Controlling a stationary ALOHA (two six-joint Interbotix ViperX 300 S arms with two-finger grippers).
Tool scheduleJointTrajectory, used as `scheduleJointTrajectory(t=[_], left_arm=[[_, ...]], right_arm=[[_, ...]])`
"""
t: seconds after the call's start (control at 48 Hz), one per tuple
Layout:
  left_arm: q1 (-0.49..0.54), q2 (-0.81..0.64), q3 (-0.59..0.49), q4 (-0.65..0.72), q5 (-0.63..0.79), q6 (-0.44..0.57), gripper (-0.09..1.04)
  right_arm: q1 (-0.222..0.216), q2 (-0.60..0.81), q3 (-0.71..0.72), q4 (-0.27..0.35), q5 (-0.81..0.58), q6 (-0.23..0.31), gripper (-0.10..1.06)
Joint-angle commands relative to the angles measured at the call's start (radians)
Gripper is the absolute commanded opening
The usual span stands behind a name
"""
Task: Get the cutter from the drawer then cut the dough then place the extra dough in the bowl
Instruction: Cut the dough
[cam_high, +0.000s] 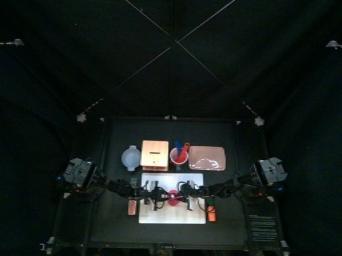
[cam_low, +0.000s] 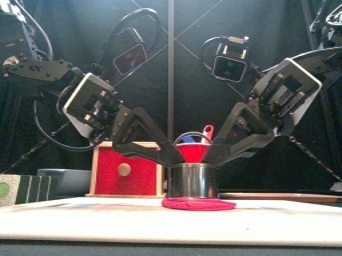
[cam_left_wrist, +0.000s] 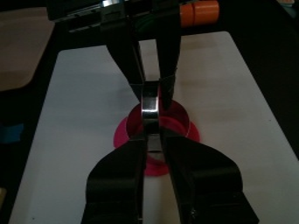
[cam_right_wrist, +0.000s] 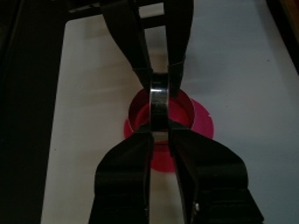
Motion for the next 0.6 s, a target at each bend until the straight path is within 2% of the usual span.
scheduleJointTrajectory(t=[0.021,0.604], left_arm=[[-0.006,-0.006,-0.014,0.000,0.000,0.000,0.59],[-0.060,0.043,-0.017,-0.003,0.106,-0.002,0.59]], right_arm=[[0.003,-0.031,-0.011,0.002,0.002,0.008,0.53],[0.020,0.054,-0.029,0.038,0.028,0.012,0.53]])
